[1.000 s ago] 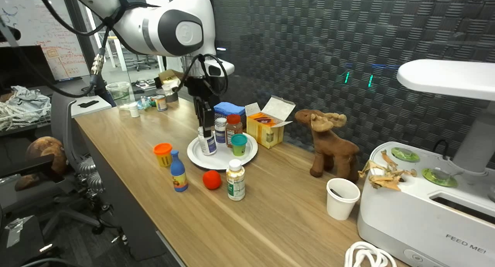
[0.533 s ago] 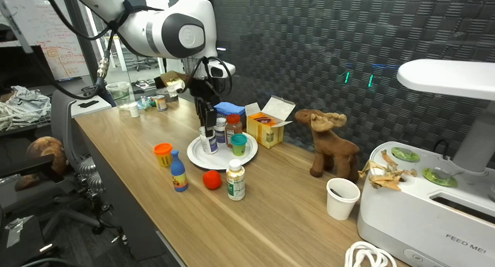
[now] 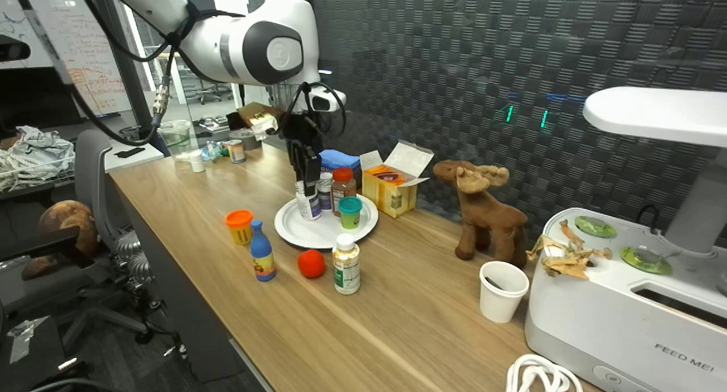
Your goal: Put all the bottles and the orange ball in the plate
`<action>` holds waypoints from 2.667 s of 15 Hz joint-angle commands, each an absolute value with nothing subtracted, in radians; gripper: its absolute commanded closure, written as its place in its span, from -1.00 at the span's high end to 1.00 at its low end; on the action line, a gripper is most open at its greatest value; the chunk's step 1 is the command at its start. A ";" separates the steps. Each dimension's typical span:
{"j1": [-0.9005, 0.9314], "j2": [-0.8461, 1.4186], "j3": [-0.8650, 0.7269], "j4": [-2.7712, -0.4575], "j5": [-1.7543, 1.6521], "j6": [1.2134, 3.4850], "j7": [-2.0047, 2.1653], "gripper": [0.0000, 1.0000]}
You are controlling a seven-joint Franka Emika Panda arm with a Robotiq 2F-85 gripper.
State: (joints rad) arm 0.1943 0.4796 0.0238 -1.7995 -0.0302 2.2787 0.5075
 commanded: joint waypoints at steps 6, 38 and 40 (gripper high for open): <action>0.192 0.458 0.036 -1.801 0.002 2.211 0.434 1.00; 0.287 0.212 0.064 -2.276 -0.099 2.426 0.840 0.18; 0.285 0.209 0.068 -2.278 -0.100 2.424 0.847 -0.17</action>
State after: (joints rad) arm 0.2825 0.2519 0.0609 -2.2427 -0.0743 2.4023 0.8078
